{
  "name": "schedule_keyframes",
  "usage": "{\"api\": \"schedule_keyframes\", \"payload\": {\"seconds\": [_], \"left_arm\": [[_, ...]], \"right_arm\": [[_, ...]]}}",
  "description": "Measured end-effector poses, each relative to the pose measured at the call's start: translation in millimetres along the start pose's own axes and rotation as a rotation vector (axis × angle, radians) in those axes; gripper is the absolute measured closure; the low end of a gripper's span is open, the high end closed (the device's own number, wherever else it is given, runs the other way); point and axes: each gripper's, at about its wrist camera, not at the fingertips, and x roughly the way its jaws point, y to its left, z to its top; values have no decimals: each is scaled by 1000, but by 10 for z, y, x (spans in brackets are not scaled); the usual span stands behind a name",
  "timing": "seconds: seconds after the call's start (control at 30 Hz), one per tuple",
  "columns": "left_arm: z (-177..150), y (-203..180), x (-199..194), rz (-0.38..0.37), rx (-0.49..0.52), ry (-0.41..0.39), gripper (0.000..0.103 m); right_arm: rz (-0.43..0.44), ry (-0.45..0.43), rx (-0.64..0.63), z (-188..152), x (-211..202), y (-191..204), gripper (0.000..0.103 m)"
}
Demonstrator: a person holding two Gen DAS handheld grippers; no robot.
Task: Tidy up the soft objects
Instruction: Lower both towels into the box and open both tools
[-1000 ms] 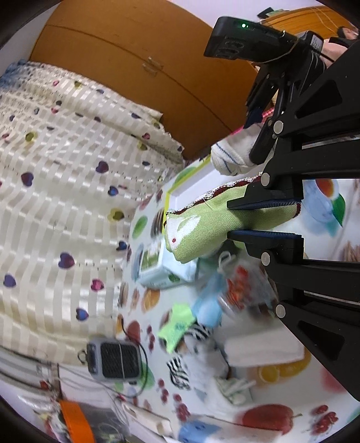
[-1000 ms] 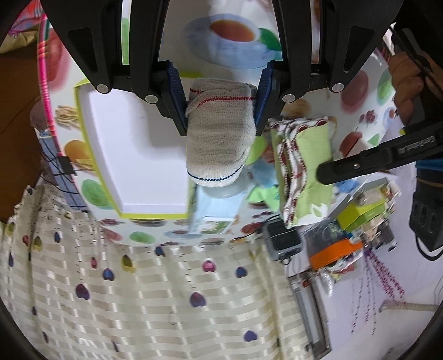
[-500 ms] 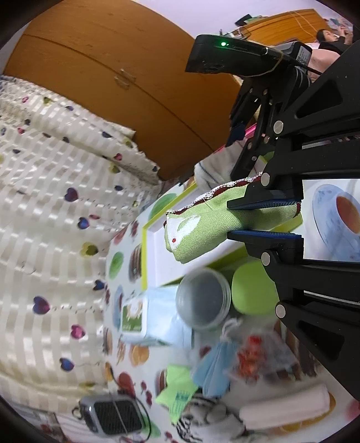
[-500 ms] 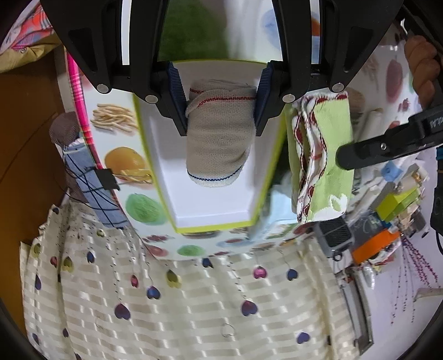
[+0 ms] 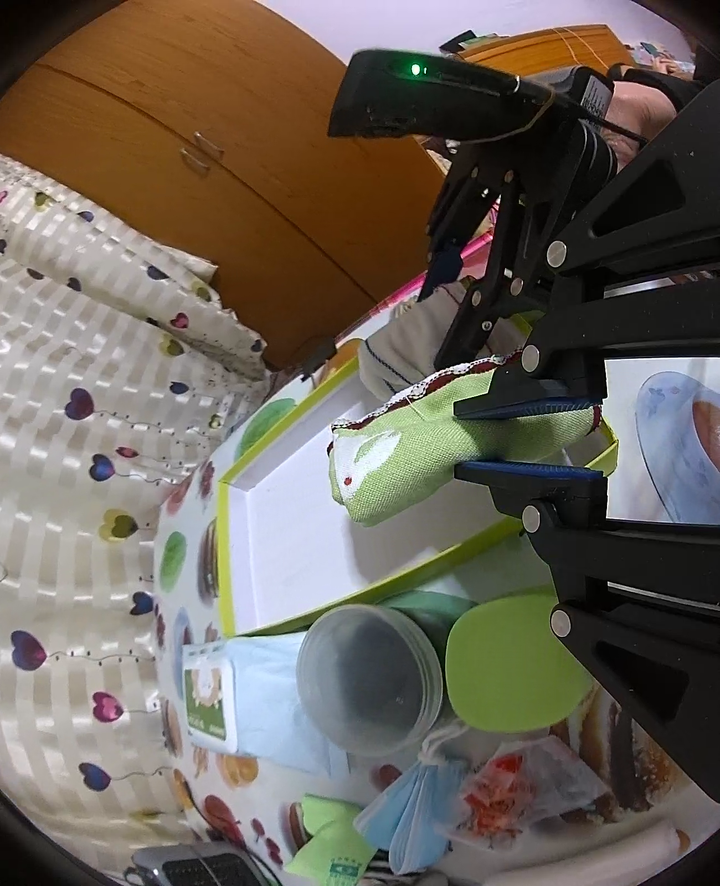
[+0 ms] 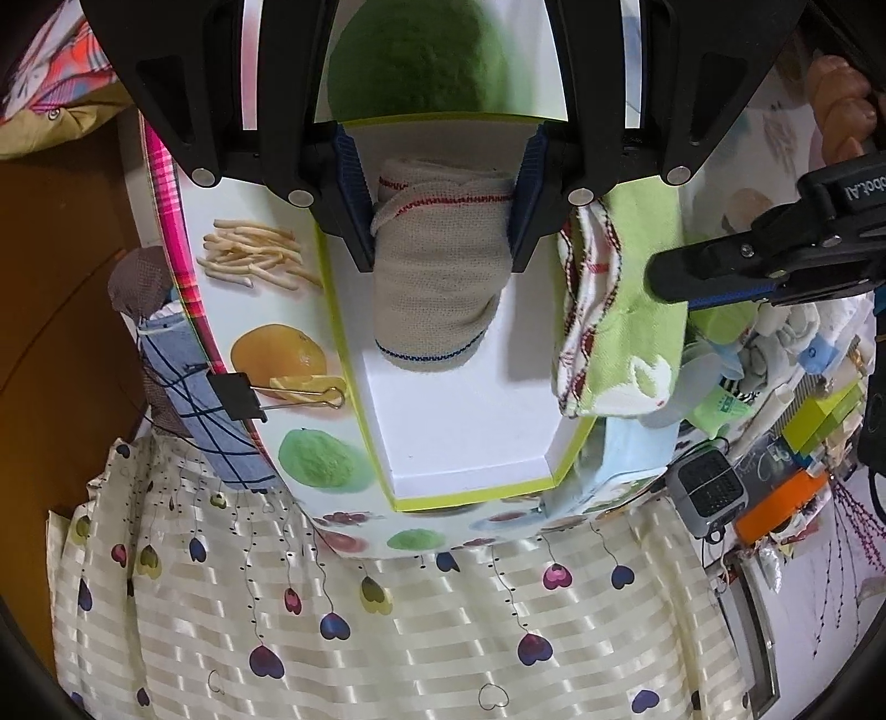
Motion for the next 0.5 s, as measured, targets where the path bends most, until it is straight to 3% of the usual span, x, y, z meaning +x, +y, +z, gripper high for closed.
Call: {"api": "schedule_keyframes", "payload": {"seconds": [0.5], "left_arm": [[-7,-108,-124,43,39,-39,81]], "right_arm": [[-17,-75,14,-17,-257,-34,53]]}}
